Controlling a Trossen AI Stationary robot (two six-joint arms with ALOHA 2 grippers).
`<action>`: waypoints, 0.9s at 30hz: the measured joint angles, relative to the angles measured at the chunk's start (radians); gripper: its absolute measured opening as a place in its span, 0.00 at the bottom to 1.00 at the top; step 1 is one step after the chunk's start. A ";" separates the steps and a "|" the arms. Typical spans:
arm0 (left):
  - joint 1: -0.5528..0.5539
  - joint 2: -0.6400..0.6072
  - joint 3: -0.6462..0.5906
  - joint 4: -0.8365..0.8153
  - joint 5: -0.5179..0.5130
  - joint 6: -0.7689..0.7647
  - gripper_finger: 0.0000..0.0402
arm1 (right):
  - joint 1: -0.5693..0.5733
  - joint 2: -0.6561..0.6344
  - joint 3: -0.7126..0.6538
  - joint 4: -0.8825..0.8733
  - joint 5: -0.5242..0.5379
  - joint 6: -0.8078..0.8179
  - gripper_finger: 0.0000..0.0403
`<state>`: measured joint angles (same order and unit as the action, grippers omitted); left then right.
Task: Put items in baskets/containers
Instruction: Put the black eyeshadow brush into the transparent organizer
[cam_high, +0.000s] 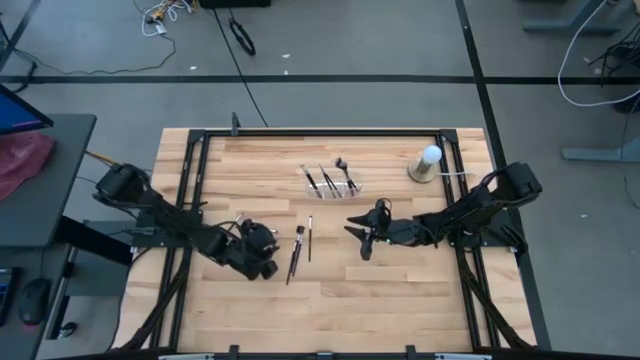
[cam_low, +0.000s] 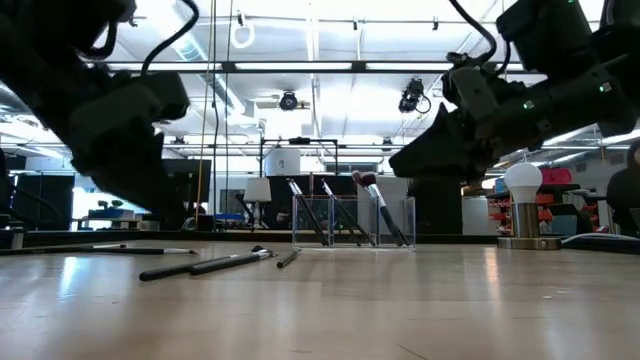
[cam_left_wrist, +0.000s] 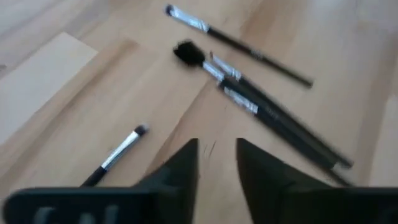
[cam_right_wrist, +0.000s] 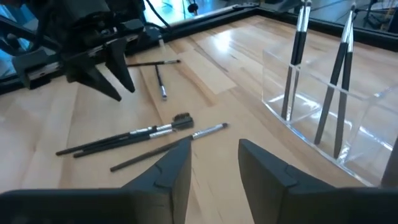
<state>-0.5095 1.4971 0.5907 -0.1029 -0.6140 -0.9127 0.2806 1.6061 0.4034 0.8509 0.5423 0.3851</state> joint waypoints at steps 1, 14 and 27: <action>0.000 0.009 0.000 -0.005 0.009 0.010 0.34 | 0.000 0.006 0.000 0.001 0.000 0.000 0.34; -0.090 0.060 -0.046 -0.004 -0.174 -0.019 0.62 | 0.000 0.029 0.000 0.031 -0.008 0.000 0.34; 0.037 -0.148 -0.211 0.050 -0.006 0.406 0.62 | -0.001 0.029 0.000 0.044 -0.008 -0.018 0.34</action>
<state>-0.4726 1.3486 0.3798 -0.0527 -0.6197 -0.5067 0.2794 1.6356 0.4034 0.8949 0.5339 0.3672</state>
